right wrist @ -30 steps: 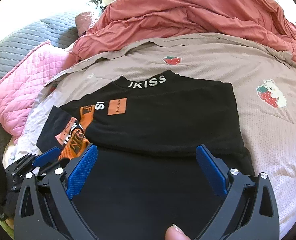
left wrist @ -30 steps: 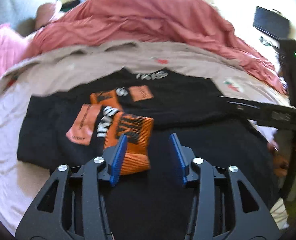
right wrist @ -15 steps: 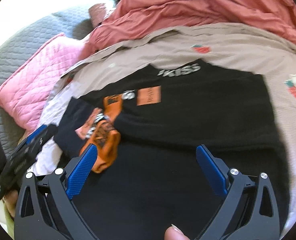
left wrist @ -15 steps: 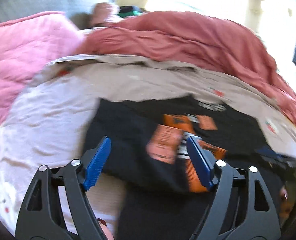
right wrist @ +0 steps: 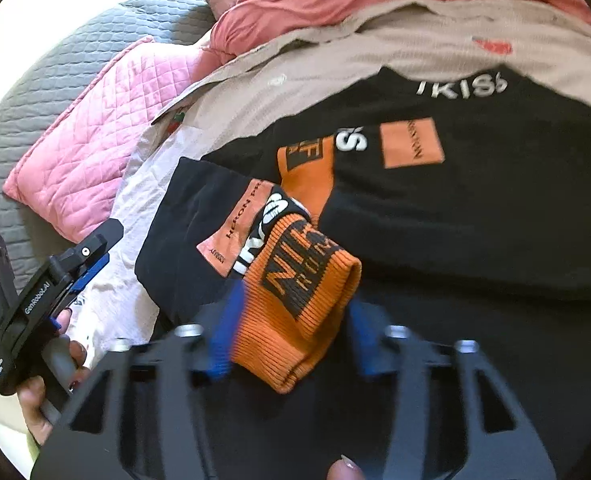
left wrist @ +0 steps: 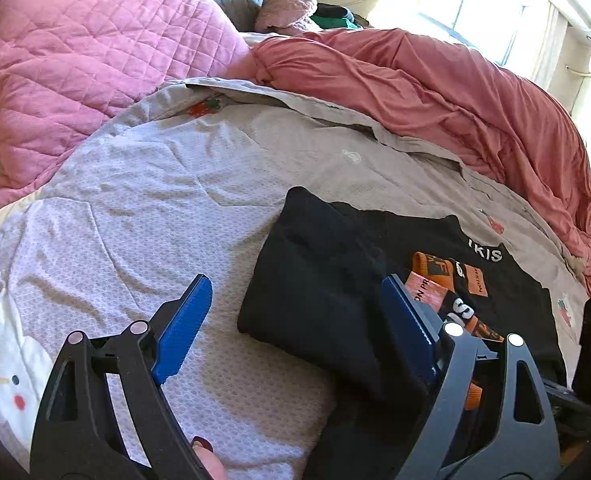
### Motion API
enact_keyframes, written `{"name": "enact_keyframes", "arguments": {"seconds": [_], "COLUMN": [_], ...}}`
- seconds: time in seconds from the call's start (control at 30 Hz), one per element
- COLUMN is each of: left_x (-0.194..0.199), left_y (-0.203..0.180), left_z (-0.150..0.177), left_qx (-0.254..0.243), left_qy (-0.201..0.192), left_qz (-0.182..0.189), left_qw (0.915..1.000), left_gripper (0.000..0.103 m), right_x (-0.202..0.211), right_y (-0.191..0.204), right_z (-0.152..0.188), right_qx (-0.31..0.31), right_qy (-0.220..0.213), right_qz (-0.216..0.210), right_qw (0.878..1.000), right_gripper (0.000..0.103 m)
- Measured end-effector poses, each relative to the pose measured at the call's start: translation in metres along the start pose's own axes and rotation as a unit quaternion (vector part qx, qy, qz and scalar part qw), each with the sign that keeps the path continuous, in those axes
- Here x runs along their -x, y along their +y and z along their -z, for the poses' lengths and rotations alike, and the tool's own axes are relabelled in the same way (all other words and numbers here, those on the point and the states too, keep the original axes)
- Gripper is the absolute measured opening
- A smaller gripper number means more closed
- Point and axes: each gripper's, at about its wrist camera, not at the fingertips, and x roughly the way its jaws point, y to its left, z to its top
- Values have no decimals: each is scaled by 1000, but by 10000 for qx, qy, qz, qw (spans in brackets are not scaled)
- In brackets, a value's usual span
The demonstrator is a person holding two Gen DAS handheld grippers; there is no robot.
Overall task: Fold small clothes
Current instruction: 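Close the right tool on the second orange cuff and lift it, then lay the orange cuff flat on the shirt body and open the right tool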
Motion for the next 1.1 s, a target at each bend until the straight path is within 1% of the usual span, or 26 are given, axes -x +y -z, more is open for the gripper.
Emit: {"name": "enact_keyframes", "arguments": {"seconds": [0.03, 0.1, 0.27, 0.4, 0.5, 0.57, 0.7, 0.8, 0.9, 1.03, 1.1], "left_x": [0, 1, 6, 11, 13, 13, 11, 10, 9, 2, -4], "left_y": [0, 1, -1, -6, -8, -9, -11, -14, -21, -34, -52], "left_z": [0, 0, -2, -2, -2, -2, 0, 1, 3, 0, -7], "left_qx": [2, 12, -15, -104, -140, -159, -221, -317, -438, -372, -502], "left_qy": [-6, -25, -174, -323, -396, -407, -391, -384, -358, -64, 70], "left_qz": [3, 10, 67, 120, 126, 133, 90, 72, 71, 96, 3], "left_qw": [10000, 10000, 9998, 9994, 9990, 9990, 9989, 9987, 9984, 9992, 9987], "left_gripper": [79, 79, 79, 79, 79, 79, 79, 79, 79, 80, 80], "right_x": [1, 7, 39, 73, 97, 111, 124, 123, 117, 107, 103], "right_y": [1, 9, 30, 35, 26, 11, -24, -51, -74, -101, -107], "right_z": [0, 0, -10, -25, -38, -46, -60, -66, -66, -59, -55], "right_qx": [38, 253, 990, 1398, 1598, 1597, 1395, 1189, 1002, 744, 652], "right_qy": [-32, -155, -602, -980, -1267, -1385, -1373, -1218, -1034, -866, -822], "right_qz": [-25, -63, 75, 265, 611, 876, 1329, 1605, 1788, 1881, 1878], "right_qw": [10000, 9995, 9932, 9850, 9771, 9735, 9716, 9723, 9733, 9755, 9766], "right_gripper": [12, 6, 5, 5, 5, 5, 5, 5, 5, 5, 5]}}
